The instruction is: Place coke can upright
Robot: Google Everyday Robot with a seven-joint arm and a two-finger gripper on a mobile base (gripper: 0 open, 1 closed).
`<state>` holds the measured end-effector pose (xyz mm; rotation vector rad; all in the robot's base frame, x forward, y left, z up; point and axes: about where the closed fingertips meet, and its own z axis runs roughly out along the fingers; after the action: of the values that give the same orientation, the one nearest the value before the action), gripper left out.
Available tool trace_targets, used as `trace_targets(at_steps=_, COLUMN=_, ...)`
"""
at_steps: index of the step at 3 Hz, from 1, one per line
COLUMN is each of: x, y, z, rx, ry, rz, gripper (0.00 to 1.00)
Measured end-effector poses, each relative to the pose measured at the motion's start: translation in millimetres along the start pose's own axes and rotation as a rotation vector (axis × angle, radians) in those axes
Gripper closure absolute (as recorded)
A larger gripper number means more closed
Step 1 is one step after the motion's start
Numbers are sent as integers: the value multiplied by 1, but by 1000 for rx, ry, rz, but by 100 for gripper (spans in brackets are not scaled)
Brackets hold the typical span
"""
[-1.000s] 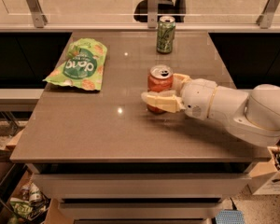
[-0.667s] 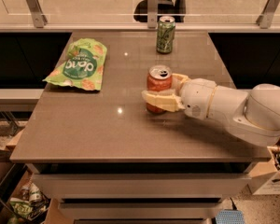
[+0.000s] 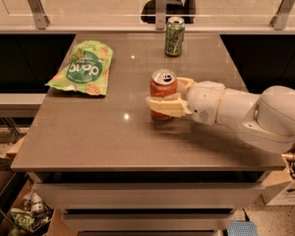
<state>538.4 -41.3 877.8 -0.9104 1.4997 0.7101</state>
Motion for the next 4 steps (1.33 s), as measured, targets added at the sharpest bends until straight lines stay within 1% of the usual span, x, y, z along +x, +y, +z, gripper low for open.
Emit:
trace_targets(at_steps=1, x=0, y=0, z=0, rx=0, ry=0, rz=-1, gripper=100)
trace_targets(at_steps=2, x=-2, y=2, z=2, rx=-4, ry=0, rz=-3, gripper=82)
trace_targets(at_steps=4, x=-5, y=5, z=5, rx=-11, ry=-1, rz=-8, gripper=36)
